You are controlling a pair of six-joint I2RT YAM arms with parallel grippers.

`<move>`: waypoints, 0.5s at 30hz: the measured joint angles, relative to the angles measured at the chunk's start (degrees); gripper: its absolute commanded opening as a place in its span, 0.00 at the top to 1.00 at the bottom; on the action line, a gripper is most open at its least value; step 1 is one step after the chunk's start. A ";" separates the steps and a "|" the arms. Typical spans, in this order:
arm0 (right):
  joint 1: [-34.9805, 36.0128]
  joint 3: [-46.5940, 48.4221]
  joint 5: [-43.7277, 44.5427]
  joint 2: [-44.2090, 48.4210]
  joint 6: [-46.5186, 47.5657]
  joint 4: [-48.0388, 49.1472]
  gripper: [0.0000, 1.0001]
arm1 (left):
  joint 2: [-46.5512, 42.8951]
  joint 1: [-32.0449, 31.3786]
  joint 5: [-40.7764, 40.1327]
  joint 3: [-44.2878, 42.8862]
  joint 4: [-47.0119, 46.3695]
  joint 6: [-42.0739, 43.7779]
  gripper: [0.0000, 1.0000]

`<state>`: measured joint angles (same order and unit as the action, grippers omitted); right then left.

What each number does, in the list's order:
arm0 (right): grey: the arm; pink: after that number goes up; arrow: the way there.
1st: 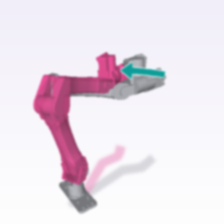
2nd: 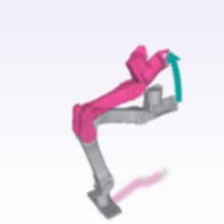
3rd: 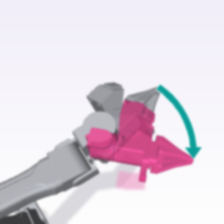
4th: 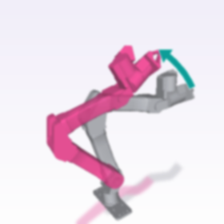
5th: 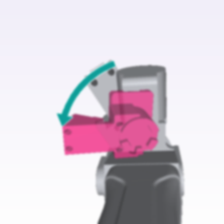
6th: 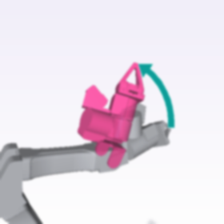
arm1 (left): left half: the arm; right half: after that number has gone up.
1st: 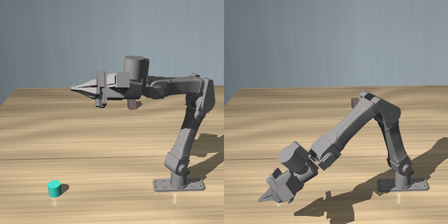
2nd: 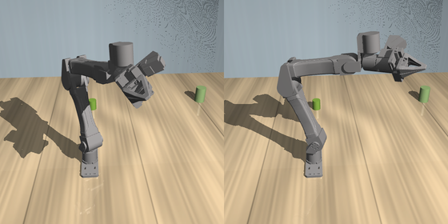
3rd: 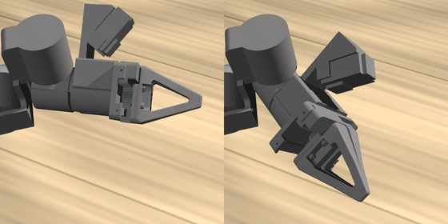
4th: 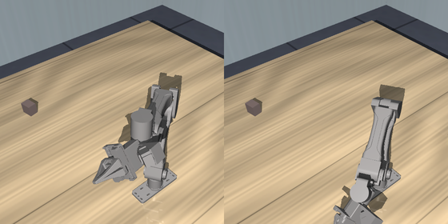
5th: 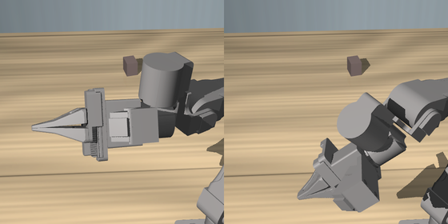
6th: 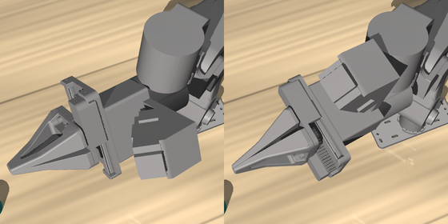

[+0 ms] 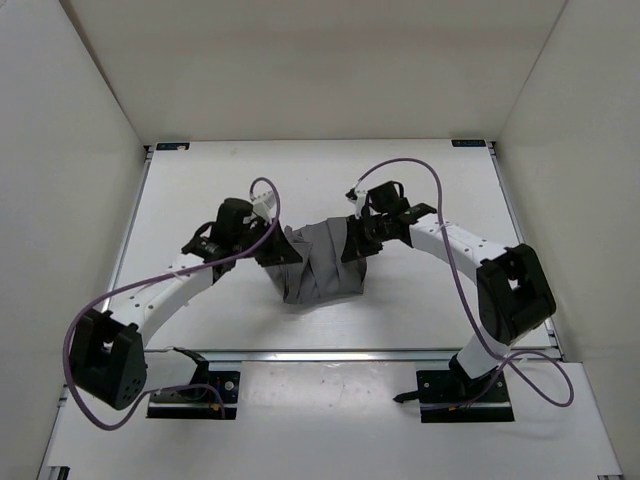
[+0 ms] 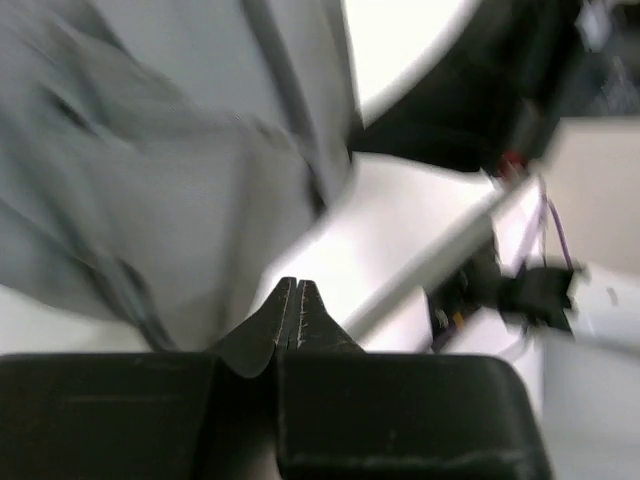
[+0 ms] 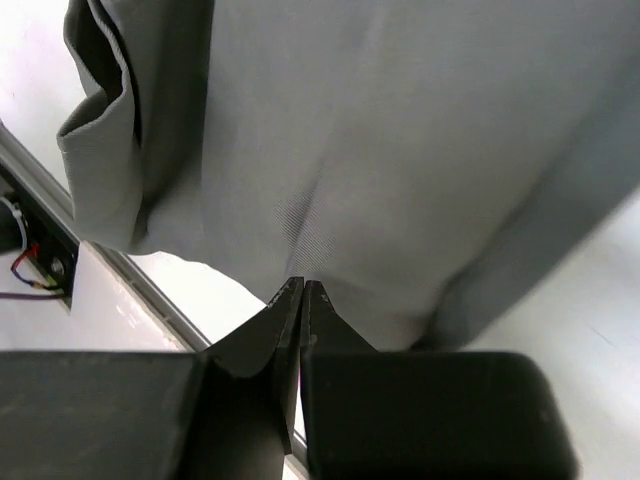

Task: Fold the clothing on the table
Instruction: Fold the skirt

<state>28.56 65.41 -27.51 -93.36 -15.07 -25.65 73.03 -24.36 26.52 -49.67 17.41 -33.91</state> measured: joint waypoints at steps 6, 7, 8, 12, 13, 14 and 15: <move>0.72 -0.04 -1.75 -3.30 0.15 2.58 1.00 | -1.53 -5.05 4.11 8.04 -4.66 -3.74 1.00; 0.57 0.15 -2.01 -4.00 0.24 2.82 1.00 | -0.98 -5.22 4.07 8.41 -5.18 -4.04 1.00; 0.33 0.57 -2.05 -4.81 0.37 2.84 1.00 | -0.13 -5.49 3.89 8.44 -5.81 -4.13 1.00; -0.31 3.87 -1.92 -8.33 1.81 2.60 0.99 | 4.61 -6.75 1.38 6.58 -6.78 -3.93 1.00; -0.48 4.85 -1.88 -9.09 2.12 2.56 1.00 | 6.05 -7.32 0.00 5.64 -6.78 -3.76 1.00; -0.63 5.95 -1.84 -9.99 2.51 2.67 1.00 | 7.80 -8.07 -1.99 4.44 -6.73 -3.56 1.00; -0.83 6.84 -1.84 -10.78 2.86 2.80 1.00 | 9.29 -8.57 -3.85 3.30 -6.60 -3.37 1.00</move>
<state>27.73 72.25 -29.34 -104.14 -12.21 -22.85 82.32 -32.93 22.68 -46.37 10.81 -37.28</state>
